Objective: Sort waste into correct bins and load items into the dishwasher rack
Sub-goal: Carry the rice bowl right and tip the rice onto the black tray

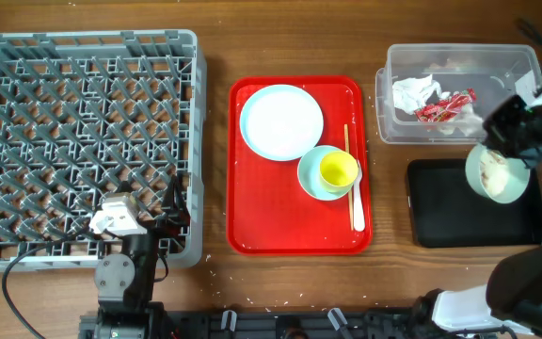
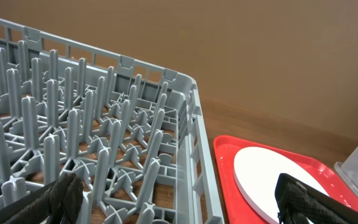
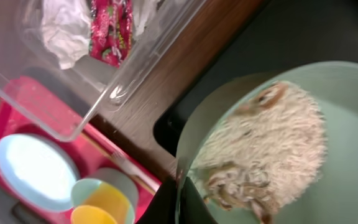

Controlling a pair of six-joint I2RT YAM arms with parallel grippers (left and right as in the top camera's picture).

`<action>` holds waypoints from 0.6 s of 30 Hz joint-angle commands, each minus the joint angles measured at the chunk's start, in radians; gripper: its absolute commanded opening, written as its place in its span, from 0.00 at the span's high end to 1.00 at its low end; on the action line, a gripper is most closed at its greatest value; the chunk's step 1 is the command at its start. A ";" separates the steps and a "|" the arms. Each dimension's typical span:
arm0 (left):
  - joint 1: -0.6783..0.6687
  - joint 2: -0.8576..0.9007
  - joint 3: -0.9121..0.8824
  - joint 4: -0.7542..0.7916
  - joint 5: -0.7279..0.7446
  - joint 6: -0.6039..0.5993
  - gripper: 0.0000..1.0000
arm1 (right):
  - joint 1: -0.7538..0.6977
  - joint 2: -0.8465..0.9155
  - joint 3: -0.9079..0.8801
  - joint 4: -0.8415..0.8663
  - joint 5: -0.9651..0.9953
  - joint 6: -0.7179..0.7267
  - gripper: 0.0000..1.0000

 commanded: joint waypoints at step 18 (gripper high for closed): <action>-0.005 -0.004 -0.004 0.000 -0.006 -0.013 0.00 | -0.569 -0.014 -0.390 0.200 -0.885 -0.359 0.96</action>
